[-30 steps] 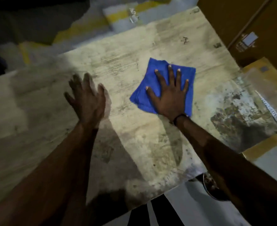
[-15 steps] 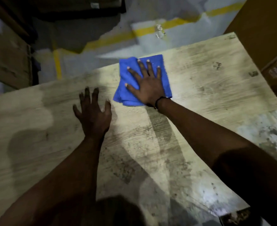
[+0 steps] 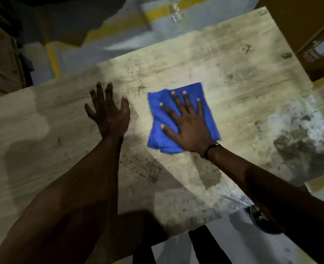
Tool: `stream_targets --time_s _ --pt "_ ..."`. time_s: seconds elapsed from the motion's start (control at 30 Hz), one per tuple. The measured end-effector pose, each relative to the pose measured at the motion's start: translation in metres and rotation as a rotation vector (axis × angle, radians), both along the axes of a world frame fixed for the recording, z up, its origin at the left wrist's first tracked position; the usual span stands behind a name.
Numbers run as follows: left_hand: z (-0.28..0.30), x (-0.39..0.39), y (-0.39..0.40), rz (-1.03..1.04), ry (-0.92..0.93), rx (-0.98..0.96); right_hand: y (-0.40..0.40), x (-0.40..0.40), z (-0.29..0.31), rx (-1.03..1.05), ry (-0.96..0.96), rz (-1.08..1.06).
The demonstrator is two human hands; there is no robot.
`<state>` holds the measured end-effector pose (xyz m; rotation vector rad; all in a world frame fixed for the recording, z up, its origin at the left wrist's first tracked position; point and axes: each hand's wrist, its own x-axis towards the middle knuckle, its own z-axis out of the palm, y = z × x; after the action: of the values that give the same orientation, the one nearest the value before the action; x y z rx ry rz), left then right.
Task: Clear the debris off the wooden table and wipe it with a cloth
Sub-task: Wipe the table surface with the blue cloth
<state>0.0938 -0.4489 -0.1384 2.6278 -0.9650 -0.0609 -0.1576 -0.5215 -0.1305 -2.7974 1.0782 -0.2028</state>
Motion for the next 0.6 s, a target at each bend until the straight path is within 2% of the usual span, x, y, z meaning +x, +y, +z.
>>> stream_targets --time_s 0.07,0.1,0.23,0.33,0.4,0.5,0.57,0.6 --pt "0.001 0.003 0.004 -0.031 0.029 -0.027 0.009 -0.016 0.004 0.013 -0.001 0.1" --pt "0.002 0.004 0.006 -0.046 0.053 -0.046 0.01 -0.027 0.006 0.012 0.002 0.073" --pt "0.01 0.007 0.01 -0.121 0.117 -0.052 0.033 -0.075 0.007 -0.041 0.044 -0.342" --pt "0.008 0.014 0.027 -0.293 0.058 0.028 0.095 -0.08 0.008 -0.019 0.054 -0.568" --pt "0.005 0.019 0.048 -0.421 0.009 0.067 0.142 -0.075 0.01 0.013 0.086 -0.477" --pt "0.005 0.023 0.091 -0.458 -0.006 0.097 0.178 -0.075 0.012 0.048 0.067 -0.198" --pt "0.006 0.026 0.127 -0.426 -0.069 0.104 0.181 -0.076 0.012 0.051 0.027 -0.179" --pt "0.005 0.032 0.142 -0.41 -0.075 0.105 0.18 -0.071 0.011 0.033 0.039 -0.241"
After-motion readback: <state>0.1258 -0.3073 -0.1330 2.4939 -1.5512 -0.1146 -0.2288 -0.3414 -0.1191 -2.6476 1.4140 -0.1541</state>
